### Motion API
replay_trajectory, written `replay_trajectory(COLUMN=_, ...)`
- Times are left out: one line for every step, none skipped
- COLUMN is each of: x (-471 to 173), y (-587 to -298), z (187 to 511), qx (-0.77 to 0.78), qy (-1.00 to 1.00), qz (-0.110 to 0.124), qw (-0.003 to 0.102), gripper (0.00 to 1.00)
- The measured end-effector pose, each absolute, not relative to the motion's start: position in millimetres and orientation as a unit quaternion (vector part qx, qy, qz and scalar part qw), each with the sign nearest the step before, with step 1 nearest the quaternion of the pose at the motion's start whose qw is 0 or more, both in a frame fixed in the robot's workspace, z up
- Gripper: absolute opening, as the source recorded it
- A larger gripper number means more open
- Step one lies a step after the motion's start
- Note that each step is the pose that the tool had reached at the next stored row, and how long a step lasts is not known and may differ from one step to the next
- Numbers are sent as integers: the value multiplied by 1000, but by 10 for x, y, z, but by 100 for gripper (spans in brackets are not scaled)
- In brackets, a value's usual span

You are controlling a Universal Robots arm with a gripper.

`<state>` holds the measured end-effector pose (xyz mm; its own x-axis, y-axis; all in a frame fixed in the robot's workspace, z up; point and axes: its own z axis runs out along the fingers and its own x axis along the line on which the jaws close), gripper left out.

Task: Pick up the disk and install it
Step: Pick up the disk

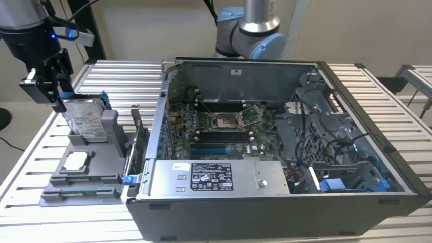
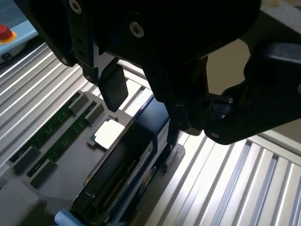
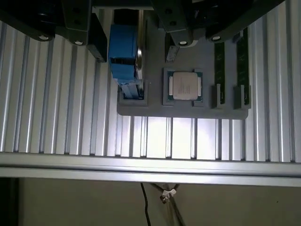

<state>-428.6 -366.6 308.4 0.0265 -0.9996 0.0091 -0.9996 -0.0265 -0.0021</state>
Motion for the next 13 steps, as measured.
replay_trajectory(x=-4286, y=-3663, z=3065, qx=717, qy=-697, qz=4, qw=2, gripper=100)
replay_trajectory(x=-4286, y=-3660, z=3047, qx=717, qy=-697, qz=4, qw=2, gripper=100)
replay_trajectory(x=-4286, y=-3658, z=3029, qx=718, qy=-696, qz=4, qw=2, gripper=100)
replay_trajectory(x=-4286, y=-3655, z=3011, qx=718, qy=-696, qz=4, qw=2, gripper=100)
replay_trajectory(x=-4286, y=-3652, z=2994, qx=719, qy=-695, qz=4, qw=2, gripper=100)
replay_trajectory(x=-4286, y=-3649, z=2980, qx=719, qy=-695, qz=4, qw=2, gripper=100)
replay_trajectory(x=-4286, y=-3648, z=2969, qx=720, qy=-694, qz=3, qw=2, gripper=100)
replay_trajectory(x=-4285, y=-3646, z=2964, qx=720, qy=-694, qz=3, qw=1, gripper=100)
replay_trajectory(x=-4286, y=-3643, z=2961, qx=720, qy=-694, qz=2, qw=1, gripper=100)
replay_trajectory(x=-4286, y=-3641, z=2948, qx=720, qy=-694, qz=2, qw=0, gripper=100)
replay_trajectory(x=-4286, y=-3638, z=2936, qx=720, qy=-694, qz=2, qw=0, gripper=100)
replay_trajectory(x=-4286, y=-3636, z=2925, qx=720, qy=-694, qz=1, qw=0, gripper=100)
replay_trajectory(x=-4286, y=-3633, z=2915, qx=720, qy=-694, qz=1, qw=-1, gripper=100)
